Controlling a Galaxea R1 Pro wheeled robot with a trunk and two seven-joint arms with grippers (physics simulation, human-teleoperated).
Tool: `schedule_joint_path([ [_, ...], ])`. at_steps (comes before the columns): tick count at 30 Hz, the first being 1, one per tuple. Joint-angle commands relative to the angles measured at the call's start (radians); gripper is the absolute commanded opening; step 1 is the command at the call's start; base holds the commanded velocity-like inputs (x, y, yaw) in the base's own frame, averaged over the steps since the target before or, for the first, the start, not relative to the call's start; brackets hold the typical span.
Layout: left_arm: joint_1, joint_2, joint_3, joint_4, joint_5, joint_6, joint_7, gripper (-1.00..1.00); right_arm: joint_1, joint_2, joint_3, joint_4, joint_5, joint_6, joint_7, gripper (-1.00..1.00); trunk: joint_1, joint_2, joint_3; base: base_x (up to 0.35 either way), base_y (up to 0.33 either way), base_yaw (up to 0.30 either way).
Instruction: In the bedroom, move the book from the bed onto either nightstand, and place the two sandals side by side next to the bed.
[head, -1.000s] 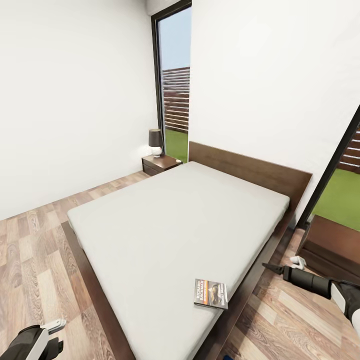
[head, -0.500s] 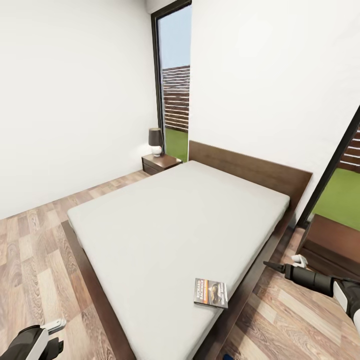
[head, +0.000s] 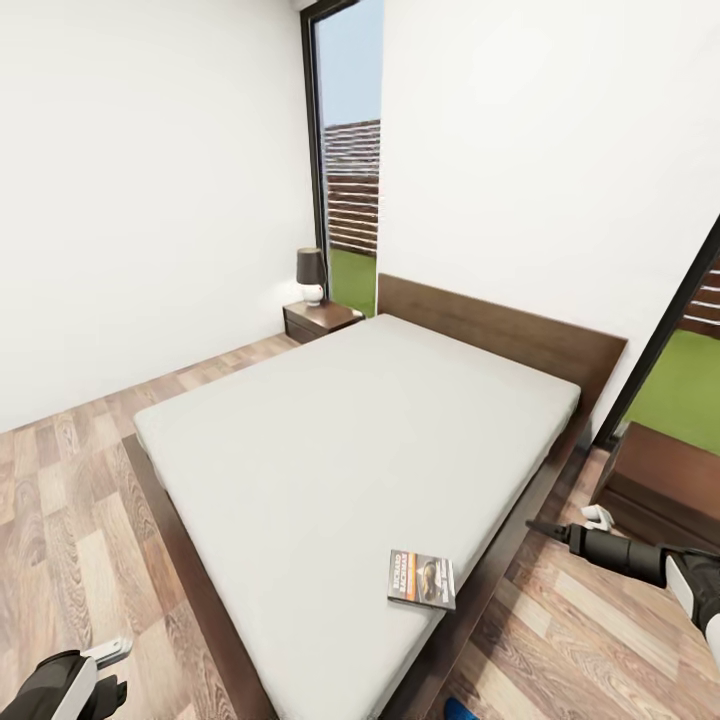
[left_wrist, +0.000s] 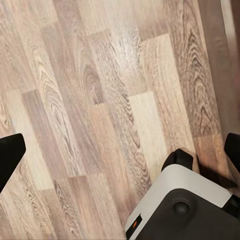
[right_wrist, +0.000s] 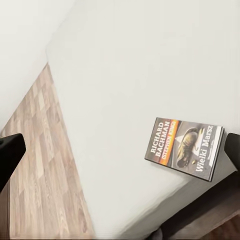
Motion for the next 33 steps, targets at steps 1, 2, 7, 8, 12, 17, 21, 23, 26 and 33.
schedule_joint_path([
  [1,-0.001,0.000,0.000,-0.001,0.011,0.004,0.008,1.00,-0.002,0.001,-0.006,-0.001,0.008,0.010,0.006,1.00,0.001,-0.002,-0.004,0.000,0.000,0.000],
  [2,-0.001,0.000,0.000,-0.001,0.011,0.004,0.008,1.00,-0.002,0.002,-0.003,-0.001,0.009,0.011,0.006,1.00,0.001,-0.002,-0.005,0.000,0.000,0.000],
  [7,-0.001,0.001,0.000,-0.001,0.011,0.003,0.007,1.00,-0.003,0.008,0.006,-0.002,0.009,0.012,0.002,1.00,0.001,-0.002,-0.013,0.000,0.000,0.000],
  [8,-0.001,0.001,0.000,-0.001,0.011,0.003,0.007,1.00,-0.003,0.011,0.010,-0.002,0.009,0.012,0.001,1.00,0.001,-0.002,-0.015,0.000,0.000,0.000],
  [12,-0.001,0.001,-0.001,-0.001,0.011,0.003,0.007,1.00,-0.004,0.020,0.026,-0.002,0.009,0.012,-0.001,1.00,0.001,-0.002,-0.022,0.000,0.000,0.000],
  [17,-0.001,0.001,-0.001,-0.002,0.011,0.003,0.007,1.00,-0.005,0.027,0.039,-0.002,0.009,0.012,-0.002,1.00,0.001,-0.002,-0.030,0.000,0.000,0.000],
  [21,-0.001,0.001,-0.001,-0.002,0.011,0.003,0.007,1.00,-0.005,0.029,0.044,-0.003,0.009,0.012,-0.003,1.00,0.001,-0.002,-0.036,0.000,0.000,0.000],
  [23,-0.001,0.001,-0.001,-0.002,0.011,0.003,0.007,1.00,-0.005,0.030,0.046,-0.003,0.009,0.012,-0.003,1.00,0.001,-0.002,-0.040,0.000,0.000,0.000],
  [26,-0.001,0.001,-0.001,-0.002,0.011,0.003,0.008,1.00,-0.005,0.031,0.047,-0.003,0.009,0.012,-0.003,1.00,0.001,-0.002,-0.044,0.000,0.000,0.000],
  [33,-0.001,0.000,-0.001,-0.001,0.011,0.003,0.008,1.00,-0.005,0.030,0.049,-0.003,0.009,0.012,-0.004,1.00,0.001,-0.002,-0.056,0.000,0.000,0.000],
])
